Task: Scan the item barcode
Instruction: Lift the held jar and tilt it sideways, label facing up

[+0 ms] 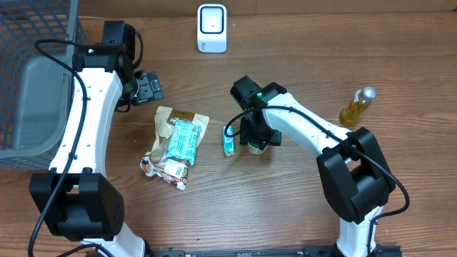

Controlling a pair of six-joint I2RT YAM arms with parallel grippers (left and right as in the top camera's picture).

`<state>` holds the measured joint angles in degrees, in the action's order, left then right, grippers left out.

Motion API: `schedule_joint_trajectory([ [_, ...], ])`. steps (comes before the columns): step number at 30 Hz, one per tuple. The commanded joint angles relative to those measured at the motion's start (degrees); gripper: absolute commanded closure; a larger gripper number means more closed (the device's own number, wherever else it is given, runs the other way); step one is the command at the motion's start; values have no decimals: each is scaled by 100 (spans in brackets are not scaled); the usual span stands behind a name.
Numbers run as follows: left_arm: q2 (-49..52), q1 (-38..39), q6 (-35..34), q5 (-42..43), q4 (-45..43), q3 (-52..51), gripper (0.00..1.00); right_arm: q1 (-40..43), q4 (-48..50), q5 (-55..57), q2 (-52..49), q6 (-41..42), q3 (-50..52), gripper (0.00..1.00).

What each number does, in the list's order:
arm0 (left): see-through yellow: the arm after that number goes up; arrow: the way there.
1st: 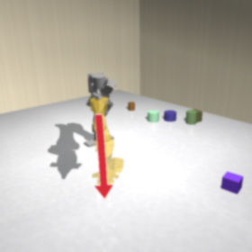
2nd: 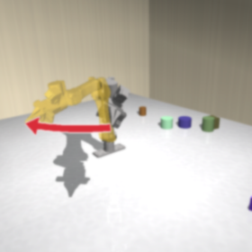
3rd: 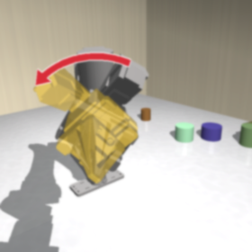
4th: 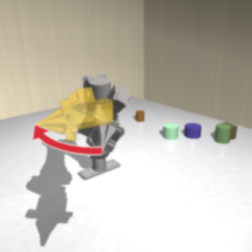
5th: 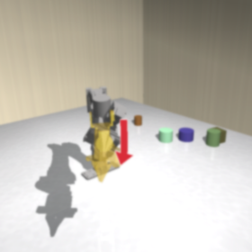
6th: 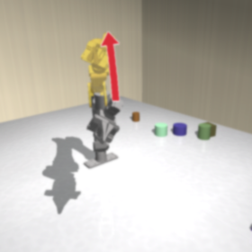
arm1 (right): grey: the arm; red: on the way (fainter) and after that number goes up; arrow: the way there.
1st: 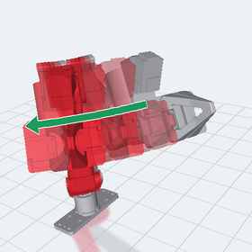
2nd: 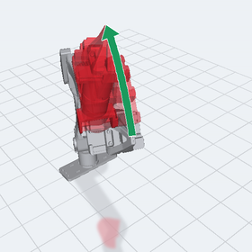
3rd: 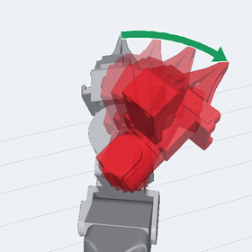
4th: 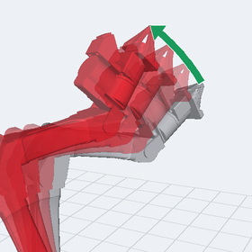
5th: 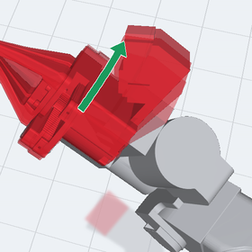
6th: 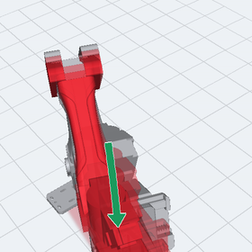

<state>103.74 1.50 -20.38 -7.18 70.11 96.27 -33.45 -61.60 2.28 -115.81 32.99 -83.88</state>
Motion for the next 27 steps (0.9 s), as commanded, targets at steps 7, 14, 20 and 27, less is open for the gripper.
schedule_joint_trajectory([
  [7,7,39,68,-72,-4,92,0,289,-1093,-999,-2,11,-702,79],
  [14,4,42,68,-72,-4,92,0,474,-1606,-2761,-2,-7,-903,79],
  [20,7,39,68,-72,-4,92,0,487,-1985,-3814,-2,-7,-903,79],
  [27,4,42,68,-72,-4,92,1,487,-2184,-4369,-2,-7,-903,79],
])
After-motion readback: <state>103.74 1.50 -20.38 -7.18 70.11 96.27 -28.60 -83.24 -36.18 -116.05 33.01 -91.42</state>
